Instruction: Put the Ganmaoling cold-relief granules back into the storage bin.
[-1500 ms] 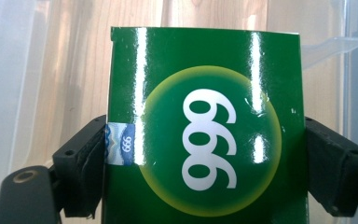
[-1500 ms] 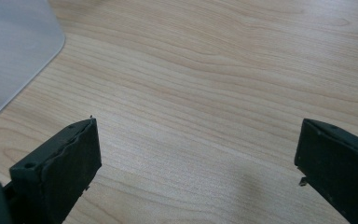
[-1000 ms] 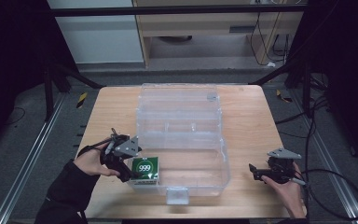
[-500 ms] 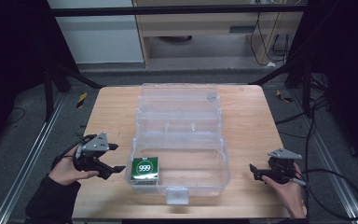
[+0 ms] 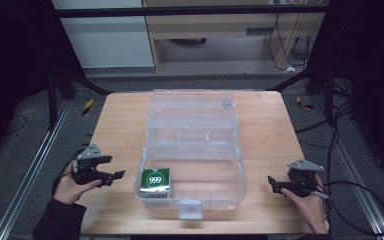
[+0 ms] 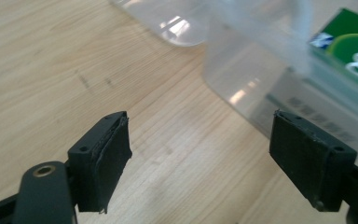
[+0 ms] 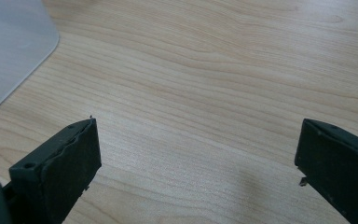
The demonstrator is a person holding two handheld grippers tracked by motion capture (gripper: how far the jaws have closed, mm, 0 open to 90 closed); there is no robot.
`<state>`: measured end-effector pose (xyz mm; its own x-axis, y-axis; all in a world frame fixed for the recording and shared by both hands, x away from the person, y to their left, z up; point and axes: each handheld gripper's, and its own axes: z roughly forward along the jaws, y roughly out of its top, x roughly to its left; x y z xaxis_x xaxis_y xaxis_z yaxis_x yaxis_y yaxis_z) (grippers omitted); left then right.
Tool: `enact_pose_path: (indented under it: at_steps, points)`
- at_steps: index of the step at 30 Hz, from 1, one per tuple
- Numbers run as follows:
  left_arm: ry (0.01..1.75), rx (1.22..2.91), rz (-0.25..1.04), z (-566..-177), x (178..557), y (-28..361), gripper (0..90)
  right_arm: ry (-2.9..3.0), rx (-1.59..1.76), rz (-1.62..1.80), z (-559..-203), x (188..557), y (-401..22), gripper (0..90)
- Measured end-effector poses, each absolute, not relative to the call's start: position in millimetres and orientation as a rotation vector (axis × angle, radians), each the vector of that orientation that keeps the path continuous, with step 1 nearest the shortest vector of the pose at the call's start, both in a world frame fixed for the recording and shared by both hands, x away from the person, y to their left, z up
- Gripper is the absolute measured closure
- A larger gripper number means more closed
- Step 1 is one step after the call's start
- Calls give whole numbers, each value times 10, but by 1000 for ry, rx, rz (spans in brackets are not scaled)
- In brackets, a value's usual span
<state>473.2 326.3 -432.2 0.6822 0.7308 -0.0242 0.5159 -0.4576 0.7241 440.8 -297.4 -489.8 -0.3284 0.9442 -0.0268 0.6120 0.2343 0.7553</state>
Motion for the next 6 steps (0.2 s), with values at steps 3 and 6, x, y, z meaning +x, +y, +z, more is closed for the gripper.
enact_pose_path:
  at_steps: [3, 6]
  points:
    - [1030, 2161, 404, -4429, 4761, 3328, 206, 2023, 1426, 901, -4900, 4409, -2969, 7]
    - [1106, 2119, 424, -4507, 4781, 3372, 203, 2022, 1426, 903, -4897, 4411, -2971, 7]
